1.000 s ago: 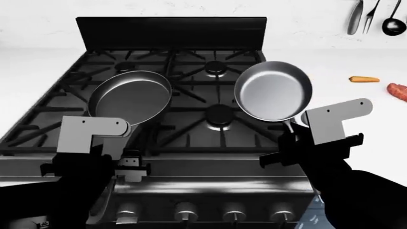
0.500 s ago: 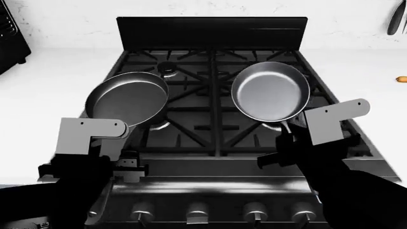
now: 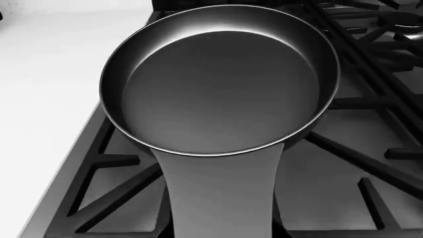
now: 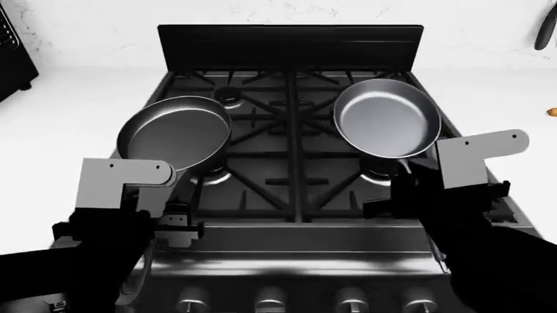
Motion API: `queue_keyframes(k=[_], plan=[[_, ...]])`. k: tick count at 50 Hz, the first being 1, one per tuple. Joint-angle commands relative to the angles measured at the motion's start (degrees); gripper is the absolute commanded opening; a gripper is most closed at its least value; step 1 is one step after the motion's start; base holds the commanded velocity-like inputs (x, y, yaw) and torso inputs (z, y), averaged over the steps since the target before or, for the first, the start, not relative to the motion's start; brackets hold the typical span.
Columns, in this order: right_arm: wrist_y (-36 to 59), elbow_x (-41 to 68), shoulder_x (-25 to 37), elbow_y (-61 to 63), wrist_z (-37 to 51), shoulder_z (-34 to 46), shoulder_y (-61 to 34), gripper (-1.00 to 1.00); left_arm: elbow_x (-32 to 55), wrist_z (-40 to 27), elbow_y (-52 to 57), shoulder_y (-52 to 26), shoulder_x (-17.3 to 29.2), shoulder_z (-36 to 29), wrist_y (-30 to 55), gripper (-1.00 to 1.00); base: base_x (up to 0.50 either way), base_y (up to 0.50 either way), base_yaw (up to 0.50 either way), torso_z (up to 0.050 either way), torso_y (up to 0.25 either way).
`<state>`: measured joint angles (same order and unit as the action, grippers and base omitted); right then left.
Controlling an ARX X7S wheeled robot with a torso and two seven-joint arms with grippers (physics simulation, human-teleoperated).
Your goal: Place both pans onto different burners. Then place the carrot and the steak on different pans.
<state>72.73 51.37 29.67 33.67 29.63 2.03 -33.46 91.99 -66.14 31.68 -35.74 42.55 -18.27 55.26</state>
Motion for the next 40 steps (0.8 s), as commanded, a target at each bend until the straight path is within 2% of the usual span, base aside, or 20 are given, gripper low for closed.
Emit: queue_keyframes(k=[1, 8, 28, 40], plan=[[0.35, -2.16, -0.24, 0.34, 1.69, -2.73, -1.42, -1.00, -1.33, 0.16, -0.01, -1.05, 0.22, 1.40, -0.97, -1.00, 0.50, 0.00, 0.00, 0.000, 0.011], [-0.03, -2.13, -0.11, 0.42, 1.83, -2.66, -1.20, -1.00, -1.43, 0.26, 0.04, -0.89, 0.32, 1.32, -1.13, -1.00, 0.46, 0.00, 0.00, 0.001, 0.004], [0.69, 0.69, 1.12, 3.53, 3.00, -5.97, 3.54, -1.00, -1.71, 0.98, -0.02, -0.04, 0.60, 1.53, -2.11, -1.00, 0.00, 0.00, 0.00, 0.001, 0.004], [-2.89, -1.49, 1.12, 1.65, 1.98, -5.13, 8.53, -1.00, -1.58, 1.10, -0.09, 0.43, 0.91, 1.66, -2.55, -1.00, 0.00, 0.00, 0.00, 0.002, 0.004]])
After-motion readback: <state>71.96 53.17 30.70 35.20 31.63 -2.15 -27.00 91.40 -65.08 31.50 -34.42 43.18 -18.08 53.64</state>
